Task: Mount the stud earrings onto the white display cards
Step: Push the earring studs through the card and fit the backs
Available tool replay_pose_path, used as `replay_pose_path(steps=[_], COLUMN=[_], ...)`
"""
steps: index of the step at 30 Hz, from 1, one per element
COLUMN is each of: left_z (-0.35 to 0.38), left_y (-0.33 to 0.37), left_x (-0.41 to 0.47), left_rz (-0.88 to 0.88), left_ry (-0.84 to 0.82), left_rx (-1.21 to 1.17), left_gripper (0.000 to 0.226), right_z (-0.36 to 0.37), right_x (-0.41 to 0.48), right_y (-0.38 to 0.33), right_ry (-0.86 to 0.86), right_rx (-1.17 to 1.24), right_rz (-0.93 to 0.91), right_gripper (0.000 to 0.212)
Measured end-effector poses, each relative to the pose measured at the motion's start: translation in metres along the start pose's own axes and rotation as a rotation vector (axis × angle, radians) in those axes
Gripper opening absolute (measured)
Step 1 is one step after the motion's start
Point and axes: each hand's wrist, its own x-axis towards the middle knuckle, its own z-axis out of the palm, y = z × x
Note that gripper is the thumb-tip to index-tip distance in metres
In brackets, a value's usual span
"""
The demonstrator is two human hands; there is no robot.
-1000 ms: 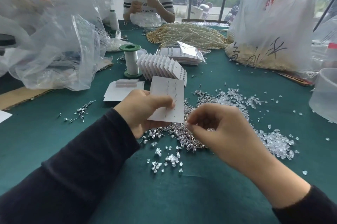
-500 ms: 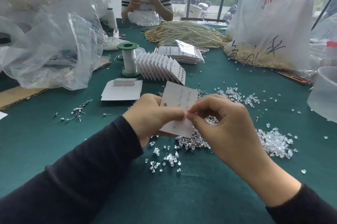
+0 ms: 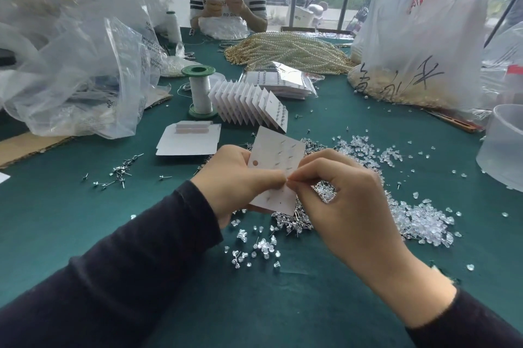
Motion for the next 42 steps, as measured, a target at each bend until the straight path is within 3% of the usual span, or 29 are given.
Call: replay_pose_path(steps=[19, 22, 27, 32, 42], left_z=[0.001, 0.002, 0.004, 0.005, 0.006], left_y=[-0.003, -0.001, -0.003, -0.001, 0.002], left_x=[0.001, -0.002, -0.003, -0.004, -0.005], left_rz=[0.078, 0.079, 0.079, 0.015, 0.01], left_ry=[0.014, -0.008, 0.003, -0.028, -0.012], left_rx=[0.074, 0.073, 0.079, 0.026, -0.027], left_gripper=[0.018, 0.005, 0.029, 0.008, 0.018], right_z=[0.006, 0.005, 0.002, -0.005, -0.006], right_x=[-0.005, -0.004, -0.001, 0.001, -0.001], right_y=[-0.002, -0.002, -0.002, -0.002, -0.005], right_ry=[0.015, 0.004, -0.051, -0.049, -0.005], right_rx=[-0.05, -0.032, -0.013, -0.057, -0.051], right_rz=[-0.052, -0.045, -0.011, -0.004, -0.004], right_gripper=[0.007, 0.009, 0.012, 0.01, 0.007])
